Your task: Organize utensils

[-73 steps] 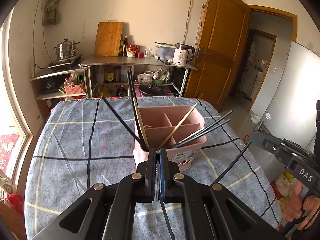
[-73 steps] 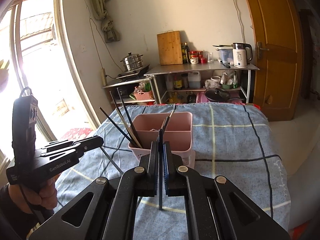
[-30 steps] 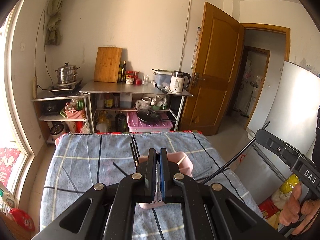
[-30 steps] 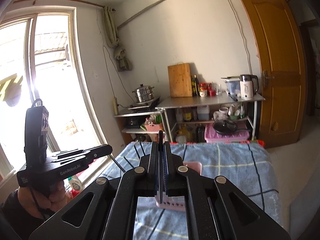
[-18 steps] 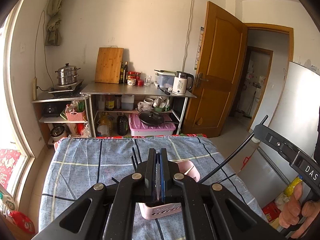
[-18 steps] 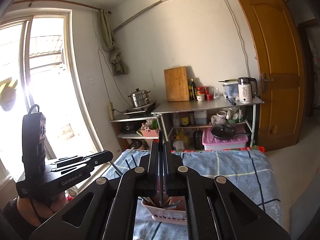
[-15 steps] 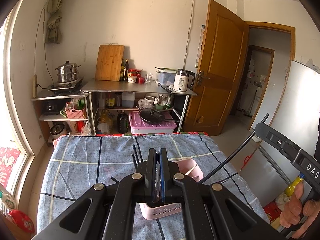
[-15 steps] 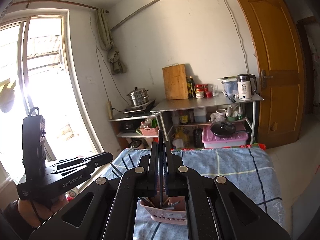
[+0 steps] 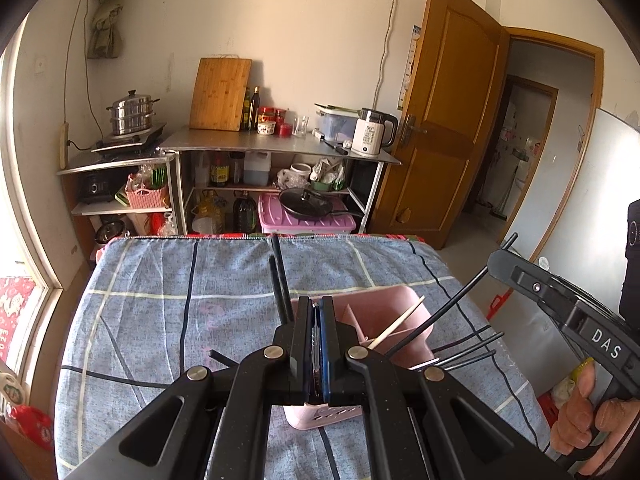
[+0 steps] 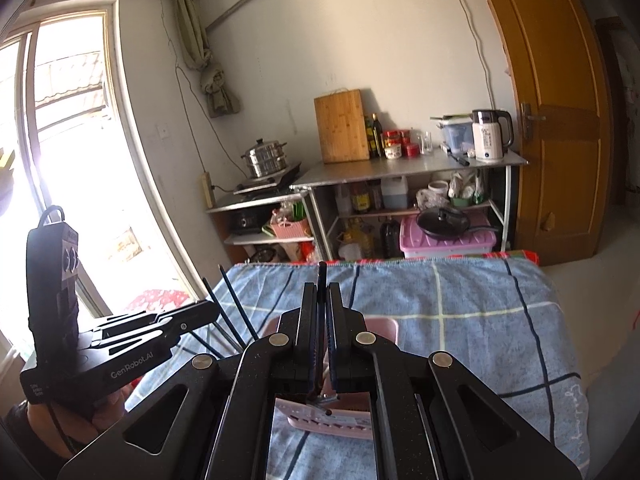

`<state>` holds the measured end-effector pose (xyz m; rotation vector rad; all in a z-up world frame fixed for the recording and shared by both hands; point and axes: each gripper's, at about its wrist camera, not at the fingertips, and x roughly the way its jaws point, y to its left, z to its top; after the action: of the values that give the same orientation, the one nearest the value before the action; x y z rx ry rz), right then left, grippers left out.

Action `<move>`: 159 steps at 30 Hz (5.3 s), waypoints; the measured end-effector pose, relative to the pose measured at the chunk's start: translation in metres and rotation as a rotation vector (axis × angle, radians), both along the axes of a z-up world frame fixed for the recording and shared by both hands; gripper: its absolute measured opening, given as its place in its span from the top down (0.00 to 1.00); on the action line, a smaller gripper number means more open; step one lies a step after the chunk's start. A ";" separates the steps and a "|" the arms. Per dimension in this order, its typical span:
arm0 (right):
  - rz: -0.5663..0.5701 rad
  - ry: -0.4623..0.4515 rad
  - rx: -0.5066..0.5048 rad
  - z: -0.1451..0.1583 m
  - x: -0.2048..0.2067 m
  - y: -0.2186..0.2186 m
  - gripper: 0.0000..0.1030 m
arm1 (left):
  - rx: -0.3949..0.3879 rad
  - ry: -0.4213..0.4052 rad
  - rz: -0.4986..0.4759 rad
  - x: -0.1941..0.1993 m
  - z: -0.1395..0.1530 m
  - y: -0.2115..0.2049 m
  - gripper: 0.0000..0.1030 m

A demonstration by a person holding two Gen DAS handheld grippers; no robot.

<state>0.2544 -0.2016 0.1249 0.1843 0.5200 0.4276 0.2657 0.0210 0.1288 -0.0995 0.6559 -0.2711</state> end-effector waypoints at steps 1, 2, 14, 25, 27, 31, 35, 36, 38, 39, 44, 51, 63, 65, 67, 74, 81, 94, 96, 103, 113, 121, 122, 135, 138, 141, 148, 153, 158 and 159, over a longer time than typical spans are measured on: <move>0.001 0.012 -0.003 -0.004 0.001 0.000 0.96 | 0.005 0.009 -0.001 0.002 -0.004 -0.001 0.97; 0.004 0.021 -0.005 -0.007 0.003 0.001 0.96 | 0.006 0.014 -0.002 0.003 -0.007 -0.001 0.97; 0.043 0.113 -0.034 -0.031 0.013 0.006 0.95 | 0.025 0.072 -0.014 0.010 -0.038 -0.004 0.96; 0.018 0.068 -0.031 -0.011 -0.005 -0.008 0.91 | 0.048 0.013 0.008 -0.011 -0.012 0.001 0.95; 0.013 0.055 -0.025 -0.006 -0.012 -0.011 0.90 | 0.044 -0.004 0.010 -0.019 -0.005 0.002 0.95; 0.007 0.030 -0.025 0.001 -0.029 -0.017 0.83 | 0.039 -0.032 0.014 -0.038 0.005 0.002 0.91; -0.005 0.009 -0.033 0.003 -0.048 -0.020 0.77 | 0.039 -0.052 0.020 -0.059 0.010 0.001 0.87; -0.008 0.007 -0.032 0.003 -0.054 -0.021 0.76 | 0.038 -0.055 0.023 -0.064 0.010 0.000 0.87; -0.014 0.007 -0.030 0.002 -0.063 -0.023 0.75 | 0.039 -0.057 0.028 -0.073 0.010 -0.001 0.87; -0.016 0.008 -0.031 0.000 -0.069 -0.024 0.75 | 0.042 -0.058 0.030 -0.078 0.009 -0.001 0.87; -0.026 0.014 -0.038 -0.009 -0.091 -0.027 0.73 | 0.032 -0.072 0.027 -0.110 0.003 -0.004 0.86; -0.032 0.023 -0.049 -0.022 -0.123 -0.028 0.71 | 0.039 -0.075 0.033 -0.148 -0.008 -0.011 0.86; -0.051 -0.020 -0.093 -0.040 -0.178 -0.020 0.68 | 0.026 -0.108 0.058 -0.199 -0.029 -0.013 0.86; -0.053 -0.022 -0.106 -0.045 -0.185 -0.019 0.68 | 0.030 -0.114 0.056 -0.208 -0.033 -0.015 0.86; -0.055 -0.022 -0.111 -0.050 -0.191 -0.020 0.68 | 0.033 -0.114 0.051 -0.215 -0.037 -0.017 0.86; -0.051 -0.041 -0.143 -0.063 -0.210 -0.015 0.66 | 0.013 -0.114 0.035 -0.231 -0.053 -0.019 0.86; -0.055 -0.035 -0.151 -0.077 -0.217 -0.012 0.64 | 0.020 -0.110 0.047 -0.237 -0.067 -0.017 0.86; -0.062 -0.026 -0.156 -0.086 -0.219 -0.006 0.63 | 0.045 -0.108 0.054 -0.241 -0.083 -0.019 0.86; -0.067 -0.029 -0.154 -0.085 -0.220 -0.005 0.63 | 0.045 -0.116 0.056 -0.242 -0.083 -0.019 0.86; -0.073 -0.032 -0.151 -0.085 -0.221 -0.006 0.63 | 0.045 -0.114 0.052 -0.242 -0.083 -0.020 0.86; -0.075 -0.037 -0.154 -0.084 -0.220 -0.006 0.63 | 0.041 -0.117 0.050 -0.242 -0.083 -0.021 0.86; -0.068 -0.035 -0.158 -0.083 -0.221 -0.004 0.63 | 0.041 -0.116 0.047 -0.243 -0.082 -0.021 0.86; -0.067 -0.034 -0.158 -0.082 -0.220 -0.004 0.63 | 0.041 -0.115 0.045 -0.243 -0.082 -0.021 0.86; -0.067 -0.038 -0.157 -0.081 -0.221 -0.004 0.63 | 0.041 -0.116 0.038 -0.246 -0.082 -0.022 0.86; -0.068 -0.038 -0.156 -0.081 -0.221 -0.004 0.63 | 0.042 -0.114 0.037 -0.246 -0.082 -0.022 0.86; -0.068 -0.037 -0.158 -0.081 -0.221 -0.003 0.63 | 0.045 -0.112 0.036 -0.246 -0.083 -0.023 0.86; -0.067 -0.036 -0.158 -0.082 -0.220 -0.004 0.63 | 0.048 -0.107 0.034 -0.247 -0.084 -0.023 0.86; -0.065 -0.033 -0.158 -0.083 -0.221 -0.004 0.63 | 0.047 -0.104 0.029 -0.246 -0.084 -0.023 0.86; -0.065 -0.034 -0.159 -0.083 -0.221 -0.004 0.63 | 0.050 -0.103 0.029 -0.247 -0.085 -0.022 0.86; -0.066 -0.035 -0.159 -0.083 -0.221 -0.004 0.63 | 0.052 -0.104 0.029 -0.247 -0.085 -0.022 0.86</move>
<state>0.0336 -0.2055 0.0421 0.0406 0.5102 0.3231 0.0184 -0.0009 0.0440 -0.0451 0.5572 -0.2297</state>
